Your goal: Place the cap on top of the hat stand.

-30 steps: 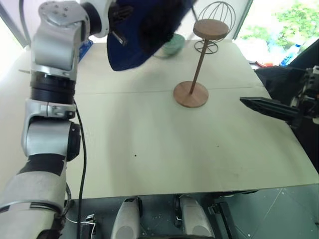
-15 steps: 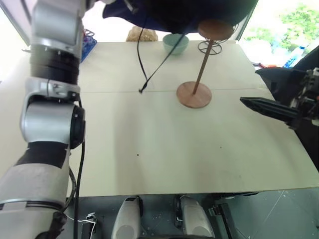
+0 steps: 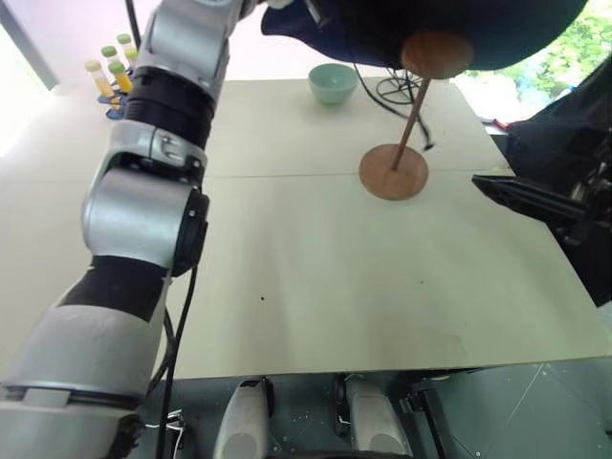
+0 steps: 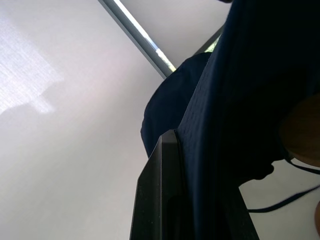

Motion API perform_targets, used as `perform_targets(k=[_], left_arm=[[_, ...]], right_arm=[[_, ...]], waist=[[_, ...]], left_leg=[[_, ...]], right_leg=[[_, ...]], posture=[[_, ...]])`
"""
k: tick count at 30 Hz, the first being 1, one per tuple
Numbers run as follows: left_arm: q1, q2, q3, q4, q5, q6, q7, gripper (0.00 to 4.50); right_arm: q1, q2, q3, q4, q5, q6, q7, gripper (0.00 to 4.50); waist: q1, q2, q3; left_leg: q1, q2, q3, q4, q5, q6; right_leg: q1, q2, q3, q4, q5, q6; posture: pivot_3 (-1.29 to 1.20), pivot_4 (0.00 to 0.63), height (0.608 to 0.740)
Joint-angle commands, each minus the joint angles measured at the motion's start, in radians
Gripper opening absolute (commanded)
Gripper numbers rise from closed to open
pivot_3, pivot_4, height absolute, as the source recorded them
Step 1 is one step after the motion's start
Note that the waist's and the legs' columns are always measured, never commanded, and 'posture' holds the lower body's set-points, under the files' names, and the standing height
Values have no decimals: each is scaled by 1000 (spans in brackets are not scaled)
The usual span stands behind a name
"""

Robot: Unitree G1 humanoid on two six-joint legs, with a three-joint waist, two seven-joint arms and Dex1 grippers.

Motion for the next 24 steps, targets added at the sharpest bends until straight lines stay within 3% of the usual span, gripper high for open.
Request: perform_targets(k=[1,13,24], left_arm=[[-56,38,9,31,29,-55,53,36],[-124,-35,58,186,-5,-209,63,36],[-106,-109,48,202,35,-390,143,36]], right_arm=[[-14,-18,-52,-13,29,0,-18,4500],[-19,-33,-50,-11,50,7,-42,4500],[-22,-54,-70,12,36,13,-83,4500]], waist=[[0,0,0],[7,-1,1],[2,-1,1]], left_leg=[[0,0,0,0,0,0],[-2,0,0,1,0,0],[0,0,1,0,0,0]], right_leg=[[0,0,0,0,0,0],[0,-1,0,-1,0,0],[0,0,1,0,0,0]], posture=[[0,150,735],[0,150,735],[0,150,735]])
